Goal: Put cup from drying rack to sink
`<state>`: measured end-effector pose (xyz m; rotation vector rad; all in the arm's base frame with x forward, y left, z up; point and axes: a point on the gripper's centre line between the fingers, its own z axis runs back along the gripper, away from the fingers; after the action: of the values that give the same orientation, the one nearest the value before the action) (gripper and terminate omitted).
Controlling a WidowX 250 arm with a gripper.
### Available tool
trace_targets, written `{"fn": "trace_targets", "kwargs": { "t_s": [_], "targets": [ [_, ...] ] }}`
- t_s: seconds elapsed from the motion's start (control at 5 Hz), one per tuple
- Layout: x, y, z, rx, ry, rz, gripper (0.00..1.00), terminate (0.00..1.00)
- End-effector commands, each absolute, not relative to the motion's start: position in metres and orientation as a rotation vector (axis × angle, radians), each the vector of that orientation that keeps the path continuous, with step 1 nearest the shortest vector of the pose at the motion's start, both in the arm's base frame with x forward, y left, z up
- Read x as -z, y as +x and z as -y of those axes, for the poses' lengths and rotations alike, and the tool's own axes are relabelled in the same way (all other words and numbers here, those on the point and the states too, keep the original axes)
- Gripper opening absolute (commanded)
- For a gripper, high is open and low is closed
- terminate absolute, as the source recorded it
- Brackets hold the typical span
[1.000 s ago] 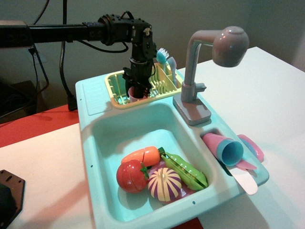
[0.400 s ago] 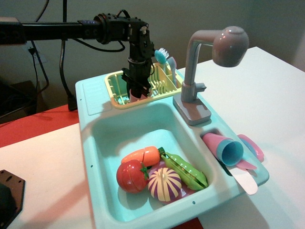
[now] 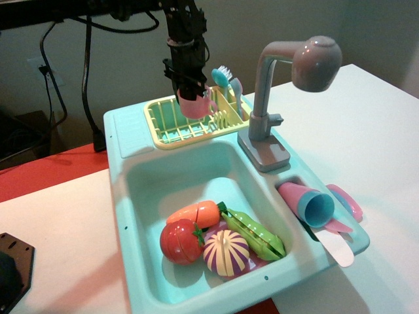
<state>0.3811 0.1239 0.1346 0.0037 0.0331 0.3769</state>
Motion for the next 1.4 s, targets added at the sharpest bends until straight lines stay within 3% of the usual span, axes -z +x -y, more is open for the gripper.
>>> {"fn": "trace_targets", "kwargs": {
  "t_s": [0.0, 0.2, 0.6, 1.2],
  "targets": [
    [-0.183, 0.381, -0.098, -0.298, 0.001, 0.103, 0.0, 0.0],
    [-0.183, 0.371, -0.056, -0.209, -0.025, 0.096, 0.0, 0.0],
    [-0.167, 0.346, -0.017, -0.116, -0.02, 0.056, 0.0, 0.0],
    [-0.125, 0.34, -0.012, -0.119, 0.014, -0.002, 0.0, 0.0]
  ]
}}
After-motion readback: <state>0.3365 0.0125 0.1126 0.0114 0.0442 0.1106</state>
